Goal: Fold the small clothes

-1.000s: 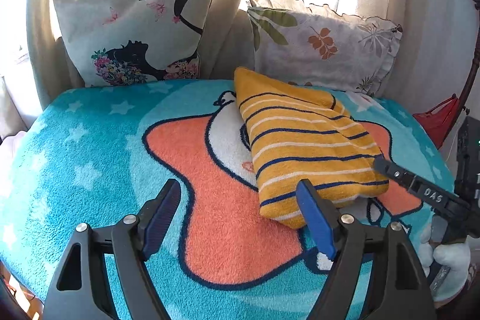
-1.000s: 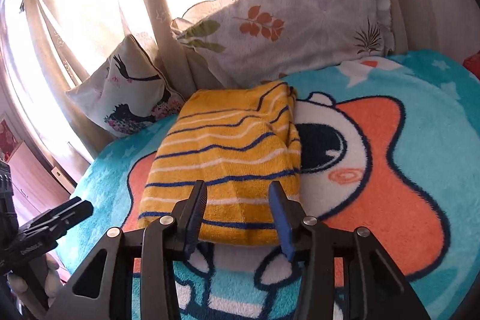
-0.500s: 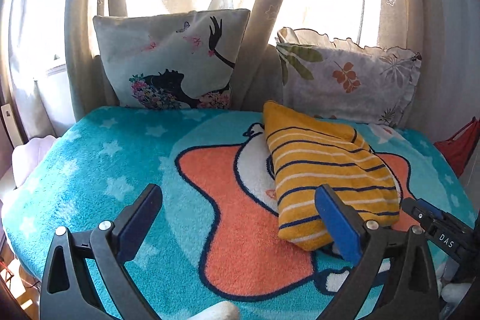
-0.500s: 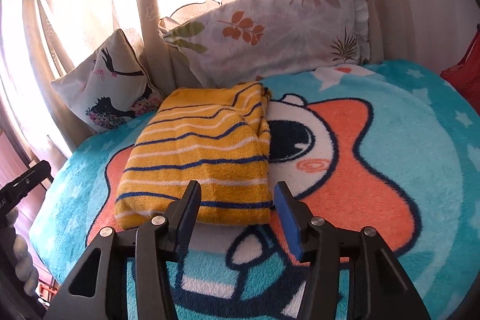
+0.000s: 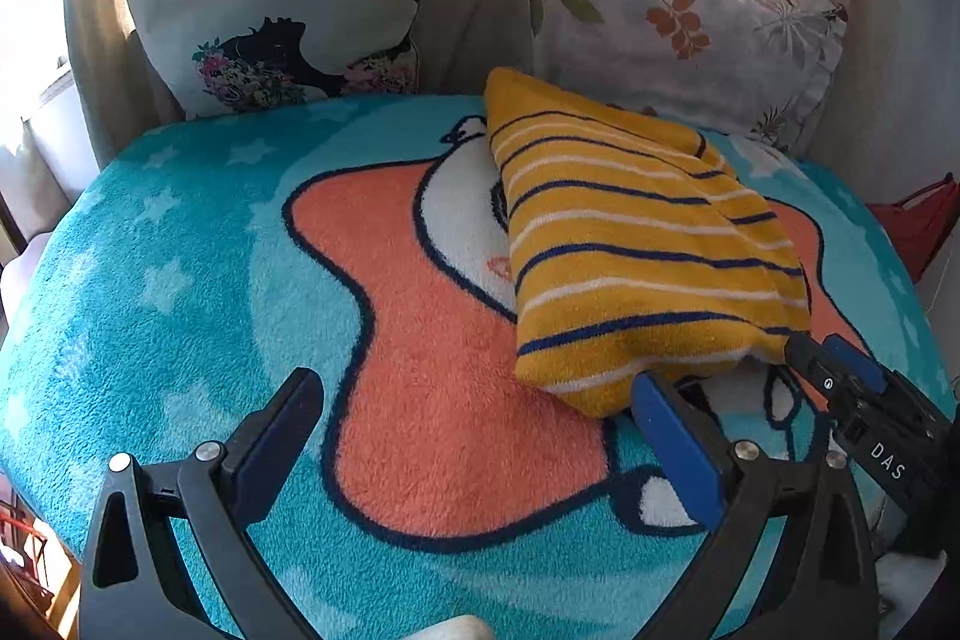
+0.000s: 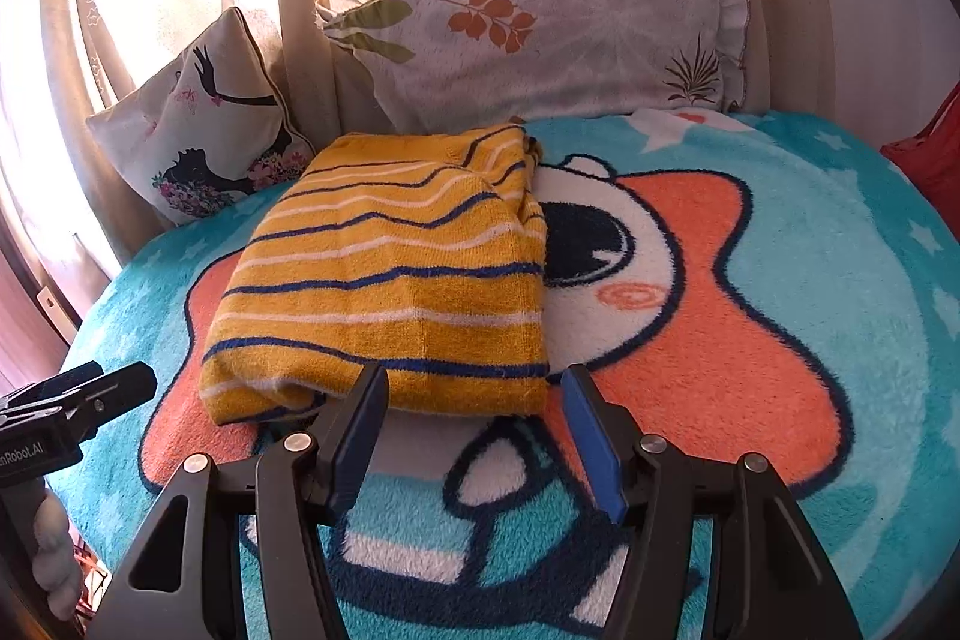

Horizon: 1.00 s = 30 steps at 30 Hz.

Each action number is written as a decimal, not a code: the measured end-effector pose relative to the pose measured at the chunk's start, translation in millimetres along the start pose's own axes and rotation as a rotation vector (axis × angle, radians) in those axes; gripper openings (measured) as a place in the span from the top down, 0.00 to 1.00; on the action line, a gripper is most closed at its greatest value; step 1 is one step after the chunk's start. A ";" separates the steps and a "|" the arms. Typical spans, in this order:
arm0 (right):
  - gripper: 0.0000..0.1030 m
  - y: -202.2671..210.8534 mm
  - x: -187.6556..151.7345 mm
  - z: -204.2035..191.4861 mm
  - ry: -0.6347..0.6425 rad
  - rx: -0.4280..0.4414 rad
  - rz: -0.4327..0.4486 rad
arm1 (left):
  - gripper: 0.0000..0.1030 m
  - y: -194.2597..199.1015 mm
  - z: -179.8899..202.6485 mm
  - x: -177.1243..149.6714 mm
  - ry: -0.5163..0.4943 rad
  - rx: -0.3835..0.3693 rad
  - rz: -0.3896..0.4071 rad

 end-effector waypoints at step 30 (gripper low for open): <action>0.34 -6.8 -13.1 -6.4 0.001 -0.032 -0.081 | 0.01 -12.5 8.5 -16.5 -0.023 -0.034 -0.100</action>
Point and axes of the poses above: each gripper's, at about its wrist camera, not at the fingertips, and y roughly against the way its jaws point, z to its right, x to its top, the point moved 1 cm from there along -y, roughly the way its jaws point, and after that the axes turned 2 degrees about -x, right-handed, at the moved point
